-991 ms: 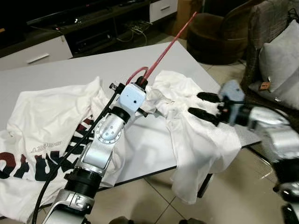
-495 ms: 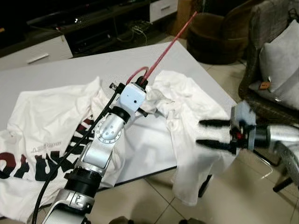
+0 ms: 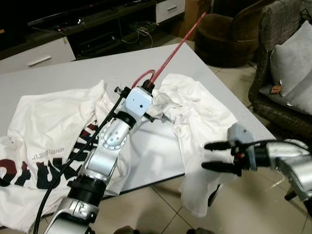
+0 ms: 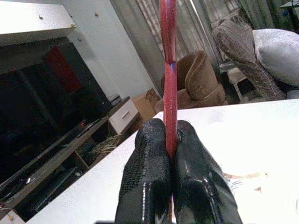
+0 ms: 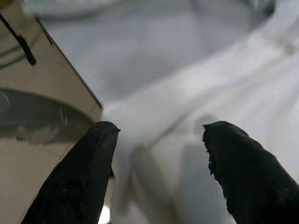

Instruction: Hang hanger

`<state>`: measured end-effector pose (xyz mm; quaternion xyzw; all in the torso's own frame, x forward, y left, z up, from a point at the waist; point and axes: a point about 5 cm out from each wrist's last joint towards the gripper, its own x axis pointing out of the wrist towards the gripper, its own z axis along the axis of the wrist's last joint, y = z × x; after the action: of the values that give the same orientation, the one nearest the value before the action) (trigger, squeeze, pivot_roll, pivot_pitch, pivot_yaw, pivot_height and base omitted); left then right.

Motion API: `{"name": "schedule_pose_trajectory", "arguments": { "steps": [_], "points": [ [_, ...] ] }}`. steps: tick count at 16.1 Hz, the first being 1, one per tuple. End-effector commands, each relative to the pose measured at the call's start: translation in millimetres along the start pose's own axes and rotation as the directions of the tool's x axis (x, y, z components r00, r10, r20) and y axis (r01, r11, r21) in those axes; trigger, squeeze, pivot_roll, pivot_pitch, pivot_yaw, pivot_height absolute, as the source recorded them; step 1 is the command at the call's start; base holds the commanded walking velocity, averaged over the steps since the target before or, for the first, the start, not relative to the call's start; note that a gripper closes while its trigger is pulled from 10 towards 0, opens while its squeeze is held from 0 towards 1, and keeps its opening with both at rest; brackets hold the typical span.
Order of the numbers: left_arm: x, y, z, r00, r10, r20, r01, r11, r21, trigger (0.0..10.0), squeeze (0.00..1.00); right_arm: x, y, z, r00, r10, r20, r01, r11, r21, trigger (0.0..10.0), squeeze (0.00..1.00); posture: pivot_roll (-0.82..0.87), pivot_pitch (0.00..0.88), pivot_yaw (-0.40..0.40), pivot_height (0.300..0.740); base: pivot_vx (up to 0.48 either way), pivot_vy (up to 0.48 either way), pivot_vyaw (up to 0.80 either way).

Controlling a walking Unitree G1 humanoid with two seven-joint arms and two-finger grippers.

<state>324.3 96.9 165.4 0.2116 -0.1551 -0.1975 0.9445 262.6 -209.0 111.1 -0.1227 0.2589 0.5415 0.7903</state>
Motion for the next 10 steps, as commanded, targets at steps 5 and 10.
{"name": "schedule_pose_trajectory", "arguments": {
  "steps": [5, 10],
  "points": [
    [0.5, 1.5, 1, 1.0, -0.001, 0.002, 0.001, 1.0, 0.016, 10.0, 0.0, 24.5, -33.9, 11, 0.965, -0.257, -0.056, 0.257, 0.966, -0.01, 10.0, 0.0, -0.06, 0.0, 0.071, 0.736, 0.0, 0.0, 0.0],
    [-2.4, 4.8, 0, 1.0, 0.014, -0.004, -0.014, 1.0, 0.019, 10.0, 0.0, 22.7, -54.5, 8, 0.897, -0.428, -0.112, 0.421, 0.904, -0.082, 10.0, 0.0, -0.05, 0.0, 0.063, 0.736, 0.0, 0.0, 0.0]
  ]
}}
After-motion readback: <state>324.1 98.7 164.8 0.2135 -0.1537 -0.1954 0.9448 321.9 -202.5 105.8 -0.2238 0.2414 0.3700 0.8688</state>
